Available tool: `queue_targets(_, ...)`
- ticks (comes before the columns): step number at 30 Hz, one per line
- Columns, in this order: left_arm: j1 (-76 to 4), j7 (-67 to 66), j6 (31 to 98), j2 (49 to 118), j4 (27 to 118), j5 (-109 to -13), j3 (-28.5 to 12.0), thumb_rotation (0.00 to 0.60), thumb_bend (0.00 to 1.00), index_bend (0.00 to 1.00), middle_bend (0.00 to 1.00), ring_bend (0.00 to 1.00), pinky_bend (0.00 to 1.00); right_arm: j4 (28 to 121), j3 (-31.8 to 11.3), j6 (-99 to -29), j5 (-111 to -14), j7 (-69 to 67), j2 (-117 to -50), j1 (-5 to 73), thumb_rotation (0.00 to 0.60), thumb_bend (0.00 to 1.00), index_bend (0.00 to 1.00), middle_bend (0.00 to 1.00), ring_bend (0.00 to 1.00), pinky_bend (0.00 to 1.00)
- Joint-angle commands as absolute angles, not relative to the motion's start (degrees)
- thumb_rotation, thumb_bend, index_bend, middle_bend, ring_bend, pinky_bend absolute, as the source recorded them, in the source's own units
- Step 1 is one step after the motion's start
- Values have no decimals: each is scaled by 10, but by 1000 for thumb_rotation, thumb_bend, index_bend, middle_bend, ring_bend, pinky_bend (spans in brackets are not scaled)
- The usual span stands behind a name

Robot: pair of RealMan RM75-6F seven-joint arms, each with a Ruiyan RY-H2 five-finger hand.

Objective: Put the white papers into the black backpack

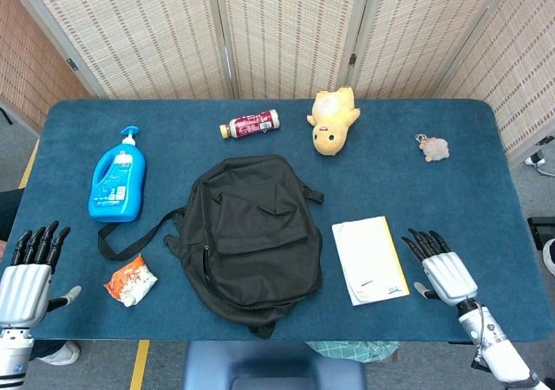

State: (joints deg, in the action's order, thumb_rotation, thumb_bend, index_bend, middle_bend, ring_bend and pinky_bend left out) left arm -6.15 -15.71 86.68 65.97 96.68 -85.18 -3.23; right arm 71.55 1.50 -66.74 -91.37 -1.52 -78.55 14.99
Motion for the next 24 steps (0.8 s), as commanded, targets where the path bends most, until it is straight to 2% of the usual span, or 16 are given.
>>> queue_targets(1, -62, -158, 867, 660, 967, -853, -32, 600, 122, 66, 57, 51, 0, 698, 19, -657, -912, -22, -800, 158, 600, 301, 0, 16, 39, 0)
queue_targets(14, -61, -156, 864, 661, 968, -853, -30, 600, 121, 65, 57, 51, 0, 647, 27, -639, -909, -37, -827, 173, 600, 301, 0, 13, 33, 0)
queue_targets(24, -61, -157, 862, 662, 966, -849, -30, 600, 121, 65, 57, 50, 0, 673, 42, -652, -937, -29, -831, 183, 600, 301, 0, 12, 30, 0)
